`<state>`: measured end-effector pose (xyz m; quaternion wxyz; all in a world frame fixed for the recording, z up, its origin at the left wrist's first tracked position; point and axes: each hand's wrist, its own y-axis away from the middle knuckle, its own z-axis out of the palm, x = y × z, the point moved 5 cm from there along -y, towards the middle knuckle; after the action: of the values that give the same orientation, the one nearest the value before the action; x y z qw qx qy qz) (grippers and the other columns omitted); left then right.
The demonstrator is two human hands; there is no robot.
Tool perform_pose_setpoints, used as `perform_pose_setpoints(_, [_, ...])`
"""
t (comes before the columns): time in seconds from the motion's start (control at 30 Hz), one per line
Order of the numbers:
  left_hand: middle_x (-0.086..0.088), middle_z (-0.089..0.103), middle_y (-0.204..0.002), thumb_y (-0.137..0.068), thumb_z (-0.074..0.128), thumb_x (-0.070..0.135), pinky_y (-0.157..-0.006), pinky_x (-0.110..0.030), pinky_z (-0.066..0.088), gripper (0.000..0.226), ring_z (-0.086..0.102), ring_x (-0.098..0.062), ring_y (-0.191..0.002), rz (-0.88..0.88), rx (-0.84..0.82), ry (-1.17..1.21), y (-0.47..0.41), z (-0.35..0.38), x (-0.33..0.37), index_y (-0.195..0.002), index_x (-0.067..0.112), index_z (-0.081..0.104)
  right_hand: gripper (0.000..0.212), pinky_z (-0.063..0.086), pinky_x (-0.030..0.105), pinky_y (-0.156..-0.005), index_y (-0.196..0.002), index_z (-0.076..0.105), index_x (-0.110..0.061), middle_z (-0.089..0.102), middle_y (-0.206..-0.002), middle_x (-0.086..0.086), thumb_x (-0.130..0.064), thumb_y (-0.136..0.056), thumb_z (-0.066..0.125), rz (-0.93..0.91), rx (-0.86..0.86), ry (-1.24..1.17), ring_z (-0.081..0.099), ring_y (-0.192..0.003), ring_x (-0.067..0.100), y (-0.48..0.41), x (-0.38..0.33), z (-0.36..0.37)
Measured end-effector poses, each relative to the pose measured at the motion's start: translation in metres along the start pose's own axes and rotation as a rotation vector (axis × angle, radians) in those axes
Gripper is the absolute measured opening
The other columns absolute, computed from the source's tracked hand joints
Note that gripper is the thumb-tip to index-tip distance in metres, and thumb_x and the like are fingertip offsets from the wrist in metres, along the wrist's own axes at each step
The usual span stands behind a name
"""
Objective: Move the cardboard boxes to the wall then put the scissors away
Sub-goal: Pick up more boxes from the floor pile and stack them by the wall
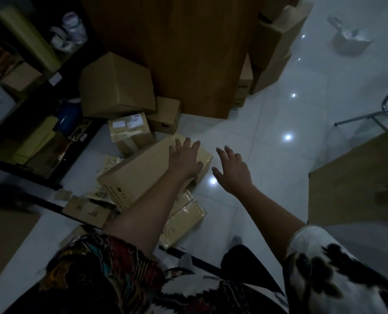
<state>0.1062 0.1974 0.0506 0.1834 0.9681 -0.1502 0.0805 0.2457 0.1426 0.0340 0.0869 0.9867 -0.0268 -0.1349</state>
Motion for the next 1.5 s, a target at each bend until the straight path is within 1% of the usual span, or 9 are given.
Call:
perform_pose_setpoints(0.23, [-0.01,0.011,-0.161,-0.092,0.053,0.04,-0.117,-0.051,0.009,0.073,0.0,-0.04,-0.147,-0.166,0.053,0.05,-0.082,-0.016,0.023,-0.153,0.021,0.017,0.067,0.04,0.048,-0.105,-0.154,0.02,-0.02,0.017,-0.161,0.01,-0.043,-0.098,0.048,-0.157,-0.05,0.045,0.031,-0.138,0.035,-0.103,0.046,-0.024])
perform_pose_setpoints(0.4, [-0.012,0.004,-0.162,-0.093,0.054,0.04,-0.118,-0.051,0.009,0.074,0.0,-0.038,-0.147,-0.272,0.078,0.135,-0.124,-0.024,0.046,-0.153,0.019,0.016,0.065,0.04,0.048,-0.104,-0.153,0.02,-0.019,0.018,-0.16,0.011,-0.043,-0.099,0.046,-0.292,-0.079,0.108,0.032,-0.138,0.035,-0.16,0.074,-0.053])
perform_pose_setpoints(0.5, [-0.007,0.001,-0.162,-0.093,0.054,0.038,-0.117,-0.051,0.012,0.071,0.001,-0.038,-0.147,-0.327,0.164,0.143,-0.152,-0.042,0.051,-0.152,0.019,0.02,0.065,0.039,0.048,-0.105,-0.153,0.021,-0.018,0.019,-0.16,0.012,-0.042,-0.099,0.048,-0.357,-0.085,0.115,0.03,-0.139,0.036,-0.205,0.084,-0.068])
perform_pose_setpoints(0.6, [-0.003,-0.001,-0.163,-0.093,0.055,0.038,-0.116,-0.054,0.016,0.072,0.005,-0.041,-0.146,-0.386,0.168,0.132,-0.168,-0.05,0.043,-0.153,0.022,0.019,0.066,0.038,0.047,-0.107,-0.153,0.022,-0.017,0.021,-0.16,0.012,-0.043,-0.098,0.048,-0.415,-0.111,0.109,0.031,-0.139,0.036,-0.233,0.08,-0.069])
perform_pose_setpoints(0.87, [-0.003,-0.008,-0.163,-0.094,0.054,0.037,-0.114,-0.055,0.017,0.069,0.001,-0.041,-0.147,-0.546,0.178,0.179,-0.229,-0.077,-0.011,-0.152,0.022,0.02,0.065,0.04,0.043,-0.102,-0.152,0.023,-0.015,0.023,-0.157,0.012,-0.038,-0.097,0.049,-0.632,-0.133,0.102,0.033,-0.134,0.034,-0.327,0.02,-0.07])
perform_pose_setpoints(1.1, [-0.004,-0.007,-0.162,-0.095,0.052,0.037,-0.116,-0.054,0.012,0.069,0.002,-0.041,-0.146,-0.653,0.256,0.202,-0.274,-0.118,-0.079,-0.153,0.021,0.019,0.068,0.036,0.043,-0.105,-0.155,0.012,-0.02,0.014,-0.161,0.01,-0.04,-0.099,0.044,-0.718,-0.142,0.149,0.028,-0.139,0.032,-0.416,-0.044,-0.088])
perform_pose_setpoints(1.2, [-0.005,-0.005,-0.162,-0.094,0.052,0.035,-0.117,-0.054,0.009,0.069,0.001,-0.041,-0.146,-0.71,0.292,0.231,-0.282,-0.139,-0.108,-0.153,0.022,0.018,0.067,0.034,0.041,-0.105,-0.155,0.016,-0.018,0.017,-0.16,0.01,-0.038,-0.098,0.047,-0.779,-0.124,0.112,0.029,-0.138,0.033,-0.446,-0.079,-0.093])
perform_pose_setpoints(1.33, [-0.006,-0.001,-0.162,-0.093,0.053,0.035,-0.116,-0.053,0.009,0.071,0.001,-0.041,-0.146,-0.77,0.297,0.223,-0.292,-0.147,-0.13,-0.153,0.022,0.016,0.07,0.04,0.044,-0.102,-0.154,0.018,-0.019,0.021,-0.158,0.01,-0.038,-0.096,0.052,-0.861,-0.11,0.09,0.033,-0.135,0.033,-0.468,-0.115,-0.088])
perform_pose_setpoints(1.5, [-0.005,-0.004,-0.163,-0.094,0.053,0.038,-0.116,-0.053,0.007,0.073,-0.002,-0.041,-0.147,-0.86,0.289,0.248,-0.313,-0.154,-0.156,-0.154,0.023,0.014,0.073,0.037,0.041,-0.103,-0.155,0.015,-0.02,0.022,-0.158,0.01,-0.035,-0.095,0.054,-0.96,-0.177,0.069,0.032,-0.136,0.03,-0.501,-0.15,-0.082])
